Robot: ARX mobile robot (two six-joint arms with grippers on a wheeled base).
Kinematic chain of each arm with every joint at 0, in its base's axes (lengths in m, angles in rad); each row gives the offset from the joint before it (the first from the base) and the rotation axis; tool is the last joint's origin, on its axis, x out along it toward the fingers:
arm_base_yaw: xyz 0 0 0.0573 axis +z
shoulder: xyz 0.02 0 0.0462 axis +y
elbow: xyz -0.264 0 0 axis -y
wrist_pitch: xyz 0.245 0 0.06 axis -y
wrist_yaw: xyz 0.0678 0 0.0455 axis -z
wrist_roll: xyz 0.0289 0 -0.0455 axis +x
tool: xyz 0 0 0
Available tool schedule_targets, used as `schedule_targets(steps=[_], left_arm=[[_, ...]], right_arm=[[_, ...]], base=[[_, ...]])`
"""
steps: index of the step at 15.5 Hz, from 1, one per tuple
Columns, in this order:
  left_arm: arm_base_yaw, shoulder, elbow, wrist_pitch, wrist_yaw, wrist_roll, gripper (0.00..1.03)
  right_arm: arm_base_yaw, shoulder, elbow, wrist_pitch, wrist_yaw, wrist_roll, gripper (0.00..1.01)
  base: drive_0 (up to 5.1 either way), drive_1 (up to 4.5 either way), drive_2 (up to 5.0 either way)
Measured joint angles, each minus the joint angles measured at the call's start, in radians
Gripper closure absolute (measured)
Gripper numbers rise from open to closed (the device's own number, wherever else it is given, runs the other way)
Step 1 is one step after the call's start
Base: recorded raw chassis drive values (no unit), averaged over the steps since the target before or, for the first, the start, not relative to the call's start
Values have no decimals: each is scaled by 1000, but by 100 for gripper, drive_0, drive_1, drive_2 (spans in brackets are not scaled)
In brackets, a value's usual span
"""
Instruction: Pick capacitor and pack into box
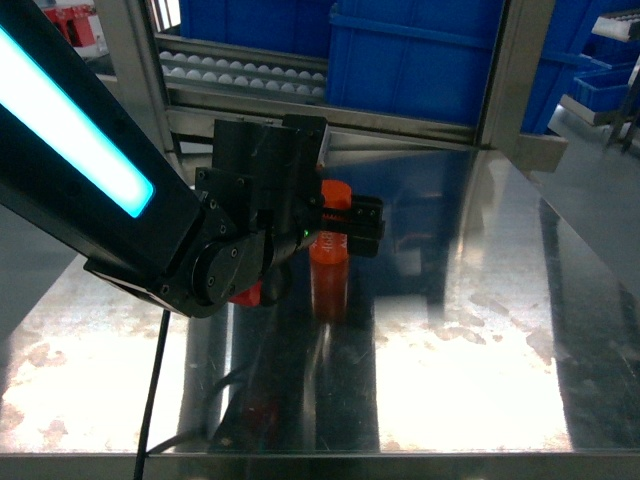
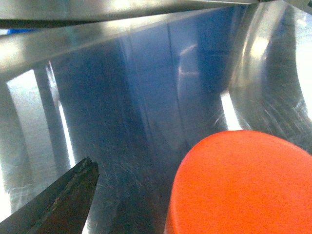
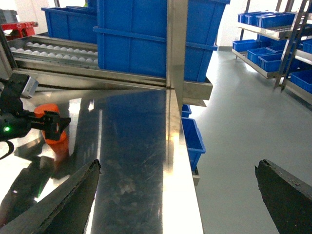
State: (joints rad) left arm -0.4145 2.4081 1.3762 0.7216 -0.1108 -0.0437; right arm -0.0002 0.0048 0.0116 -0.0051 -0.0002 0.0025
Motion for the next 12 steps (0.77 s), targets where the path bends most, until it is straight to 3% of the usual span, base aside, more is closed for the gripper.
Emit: schedule_targets(steps=[1, 3, 5, 7, 9, 12], left_arm=[[0, 11, 16, -30, 3, -13, 9], [-3, 11, 19, -48, 17, -27, 35], [-5, -6, -2, -48, -5, -28, 57], [-4, -95, -89, 5, -33, -29, 59], [6, -316, -246, 139, -77, -10, 59], [-10, -728, -588, 291, -192, 110, 59]], right_arm=[[0, 0, 0, 0, 0, 0, 3], [0, 0, 0, 0, 0, 0, 3], [0, 0, 0, 0, 0, 0, 3], [0, 0, 0, 0, 0, 0, 3], [0, 0, 0, 0, 0, 0, 3], [0, 0, 0, 0, 0, 0, 3]], base=[[0, 0, 0], [0, 0, 0], [0, 0, 0], [0, 0, 0], [0, 0, 0], [0, 0, 0]])
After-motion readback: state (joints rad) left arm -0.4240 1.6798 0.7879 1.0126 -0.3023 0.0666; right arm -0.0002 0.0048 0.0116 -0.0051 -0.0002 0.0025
